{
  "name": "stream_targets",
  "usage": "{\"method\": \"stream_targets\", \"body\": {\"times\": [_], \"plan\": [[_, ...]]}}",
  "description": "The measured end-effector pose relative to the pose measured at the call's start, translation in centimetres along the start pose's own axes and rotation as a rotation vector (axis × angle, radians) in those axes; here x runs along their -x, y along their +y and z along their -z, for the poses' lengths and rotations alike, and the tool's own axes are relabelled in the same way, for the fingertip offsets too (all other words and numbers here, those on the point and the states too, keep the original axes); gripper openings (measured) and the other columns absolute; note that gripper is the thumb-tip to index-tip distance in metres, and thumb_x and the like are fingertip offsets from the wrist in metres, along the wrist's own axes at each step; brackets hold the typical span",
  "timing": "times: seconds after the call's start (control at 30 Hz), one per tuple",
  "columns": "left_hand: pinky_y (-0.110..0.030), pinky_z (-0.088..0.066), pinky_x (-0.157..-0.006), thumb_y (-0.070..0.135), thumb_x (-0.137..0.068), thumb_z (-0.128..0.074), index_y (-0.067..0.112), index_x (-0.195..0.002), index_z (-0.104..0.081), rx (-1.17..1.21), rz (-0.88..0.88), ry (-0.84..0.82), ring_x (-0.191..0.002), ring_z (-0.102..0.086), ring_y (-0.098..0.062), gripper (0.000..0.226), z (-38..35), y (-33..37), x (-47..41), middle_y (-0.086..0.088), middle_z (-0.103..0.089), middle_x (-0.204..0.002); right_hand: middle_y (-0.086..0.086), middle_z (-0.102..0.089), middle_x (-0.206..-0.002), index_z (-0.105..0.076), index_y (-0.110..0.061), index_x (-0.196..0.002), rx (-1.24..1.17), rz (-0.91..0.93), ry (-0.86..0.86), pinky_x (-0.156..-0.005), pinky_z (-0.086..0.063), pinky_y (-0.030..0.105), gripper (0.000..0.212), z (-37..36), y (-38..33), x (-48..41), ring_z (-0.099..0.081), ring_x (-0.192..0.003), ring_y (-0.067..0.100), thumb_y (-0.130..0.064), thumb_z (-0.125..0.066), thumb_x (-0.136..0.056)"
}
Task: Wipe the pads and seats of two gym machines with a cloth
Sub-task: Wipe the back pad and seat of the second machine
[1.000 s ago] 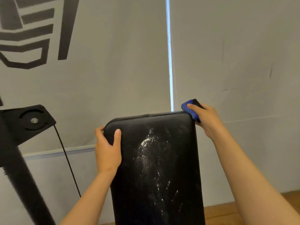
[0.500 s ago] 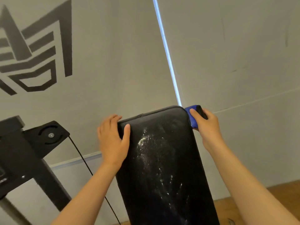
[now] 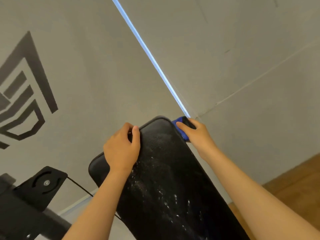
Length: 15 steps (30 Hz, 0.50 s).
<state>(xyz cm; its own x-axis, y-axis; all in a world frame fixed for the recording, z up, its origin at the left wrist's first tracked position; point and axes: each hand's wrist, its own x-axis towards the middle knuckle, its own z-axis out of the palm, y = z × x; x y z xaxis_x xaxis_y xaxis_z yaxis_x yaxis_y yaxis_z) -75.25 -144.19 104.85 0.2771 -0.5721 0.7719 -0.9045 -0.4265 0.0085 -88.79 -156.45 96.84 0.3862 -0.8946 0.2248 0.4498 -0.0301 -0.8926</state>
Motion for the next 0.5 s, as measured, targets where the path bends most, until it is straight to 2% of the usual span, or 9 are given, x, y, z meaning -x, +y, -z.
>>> {"method": "stream_targets", "body": {"times": [0.13, 0.27, 0.37, 0.43, 0.5], "plan": [[-0.022, -0.021, -0.048, 0.034, -0.1, -0.04, 0.024, -0.084, -0.051, 0.002, 0.005, 0.006, -0.051, -0.038, -0.001, 0.021, -0.2, 0.0, 0.2, 0.012, -0.043, -0.058, 0.006, -0.068, -0.089, -0.064, -0.02, -0.085, 0.021, -0.048, 0.106, -0.089, -0.052, 0.044, 0.007, 1.2, 2.9, 2.5, -0.065, -0.092, 0.026, -0.025, -0.064, -0.09], [-0.022, -0.02, -0.048, 0.034, -0.1, -0.039, 0.025, -0.084, -0.05, 0.011, 0.001, 0.005, -0.051, -0.037, 0.0, 0.021, -0.5, 0.1, 0.2, 0.015, -0.041, -0.057, 0.014, -0.067, -0.094, -0.064, -0.004, -0.099, 0.005, 0.062, 0.154, -0.084, -0.052, 0.038, 0.025, 0.1, 0.9, 2.1, -0.063, -0.09, 0.027, -0.026, -0.064, -0.09], [-0.023, -0.02, -0.048, 0.034, -0.1, -0.038, 0.023, -0.084, -0.052, 0.02, -0.005, 0.017, -0.051, -0.037, -0.001, 0.024, -0.5, 0.1, 0.2, 0.012, -0.043, -0.057, 0.017, -0.066, -0.091, -0.065, -0.001, -0.095, 0.011, 0.174, 0.149, -0.079, -0.051, 0.036, 0.026, -1.3, -1.6, 0.5, -0.062, -0.08, 0.025, -0.026, -0.065, -0.089], [-0.023, -0.02, -0.048, 0.032, -0.1, -0.04, 0.021, -0.084, -0.052, 0.019, 0.006, 0.006, -0.051, -0.037, -0.002, 0.022, -0.4, 0.2, 0.2, 0.01, -0.042, -0.057, 0.017, -0.067, -0.092, -0.066, -0.001, -0.095, 0.001, 0.171, 0.141, -0.079, -0.051, 0.037, 0.026, -1.7, -2.3, -0.4, -0.059, -0.078, 0.018, -0.026, -0.066, -0.089], [-0.023, -0.019, -0.048, 0.031, -0.1, -0.04, 0.021, -0.084, -0.051, 0.015, 0.008, -0.002, -0.05, -0.037, -0.003, 0.022, -0.3, 0.3, 0.2, 0.011, -0.042, -0.057, 0.016, -0.068, -0.096, -0.066, -0.002, -0.099, -0.008, 0.127, 0.127, -0.084, -0.052, 0.038, 0.028, -1.5, -1.8, -0.3, -0.063, -0.084, 0.02, -0.027, -0.066, -0.089]]}}
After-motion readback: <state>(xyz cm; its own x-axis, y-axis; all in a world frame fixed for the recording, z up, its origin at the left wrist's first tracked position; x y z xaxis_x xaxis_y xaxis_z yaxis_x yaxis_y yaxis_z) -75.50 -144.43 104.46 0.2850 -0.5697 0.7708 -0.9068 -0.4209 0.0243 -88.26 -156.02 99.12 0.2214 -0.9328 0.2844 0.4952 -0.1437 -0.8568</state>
